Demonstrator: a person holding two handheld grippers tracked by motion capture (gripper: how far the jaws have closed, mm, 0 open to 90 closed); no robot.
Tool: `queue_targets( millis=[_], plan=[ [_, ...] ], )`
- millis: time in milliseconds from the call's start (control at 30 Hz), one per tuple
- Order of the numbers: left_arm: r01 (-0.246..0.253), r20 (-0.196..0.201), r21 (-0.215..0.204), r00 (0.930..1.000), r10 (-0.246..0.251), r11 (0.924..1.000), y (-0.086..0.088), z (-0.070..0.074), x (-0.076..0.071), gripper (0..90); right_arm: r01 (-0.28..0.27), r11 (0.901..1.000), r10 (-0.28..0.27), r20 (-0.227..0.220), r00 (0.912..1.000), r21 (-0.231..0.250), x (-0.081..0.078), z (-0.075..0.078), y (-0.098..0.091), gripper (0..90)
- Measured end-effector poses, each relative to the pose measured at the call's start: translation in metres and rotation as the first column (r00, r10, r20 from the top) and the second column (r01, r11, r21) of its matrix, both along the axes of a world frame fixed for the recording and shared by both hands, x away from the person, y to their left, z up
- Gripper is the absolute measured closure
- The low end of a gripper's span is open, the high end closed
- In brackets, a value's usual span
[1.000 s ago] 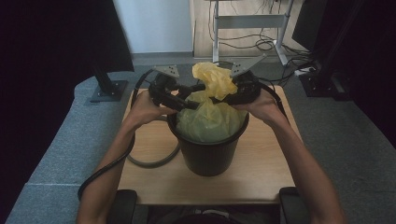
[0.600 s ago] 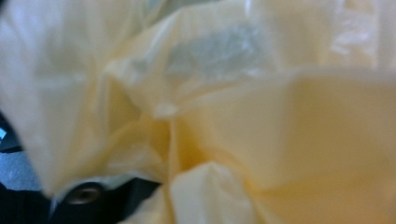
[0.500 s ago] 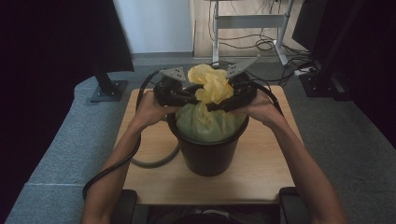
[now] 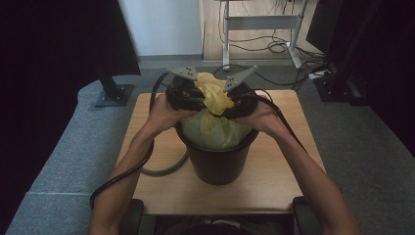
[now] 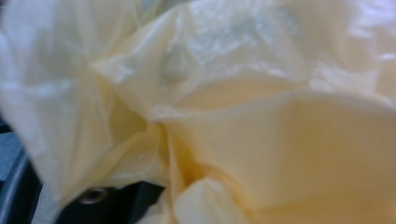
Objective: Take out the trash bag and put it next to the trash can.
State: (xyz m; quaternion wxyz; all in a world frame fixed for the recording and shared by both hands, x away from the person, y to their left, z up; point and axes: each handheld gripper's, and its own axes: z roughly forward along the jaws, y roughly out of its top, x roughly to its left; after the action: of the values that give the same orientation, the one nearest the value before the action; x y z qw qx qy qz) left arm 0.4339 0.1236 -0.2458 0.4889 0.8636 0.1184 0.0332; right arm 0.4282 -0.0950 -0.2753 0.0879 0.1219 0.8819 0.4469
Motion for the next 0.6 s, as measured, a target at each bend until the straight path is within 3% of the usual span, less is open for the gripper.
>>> queue_targets(
  millis=[67,200,267,367,433,500,600],
  plan=[
    [-0.029,0.007,-0.009,0.9995,0.029,0.9995,0.011,0.003,-0.002,50.0,0.014,0.9999,-0.014,-0.005,0.9999,0.009,0.002,0.001,-0.007,77.7],
    [-0.101,0.025,0.027,0.9947,0.1,0.9946,0.031,0.006,-0.006,36.3,0.05,0.9983,-0.05,0.0,0.9988,0.03,0.003,0.006,-0.02,77.9],
    [-0.111,-0.004,0.065,0.9938,0.111,0.9918,0.036,0.001,-0.004,31.8,0.055,0.9975,-0.055,0.007,0.9985,0.044,0.002,0.01,-0.026,77.8],
    [-0.131,-0.024,0.159,0.9904,0.136,0.9787,0.034,-0.013,0.0,28.9,0.046,0.9956,-0.047,0.01,0.9989,0.082,0.0,0.017,-0.031,77.3],
    [-0.119,-0.031,0.195,0.9914,0.127,0.9735,0.029,-0.021,0.002,38.1,0.026,0.9944,-0.026,0.005,0.9996,0.103,-0.001,0.02,-0.032,76.3],
    [-0.094,-0.03,0.215,0.9943,0.103,0.9721,0.021,-0.026,0.005,58.8,0.012,0.9946,-0.011,-0.003,0.9999,0.103,-0.001,0.02,-0.03,73.5],
    [-0.083,-0.019,0.177,0.996,0.088,0.9807,0.011,-0.025,0.007,78.6,0.002,0.9966,-0.001,-0.018,0.9998,0.082,0.0,0.017,-0.023,60.4]
  ],
)
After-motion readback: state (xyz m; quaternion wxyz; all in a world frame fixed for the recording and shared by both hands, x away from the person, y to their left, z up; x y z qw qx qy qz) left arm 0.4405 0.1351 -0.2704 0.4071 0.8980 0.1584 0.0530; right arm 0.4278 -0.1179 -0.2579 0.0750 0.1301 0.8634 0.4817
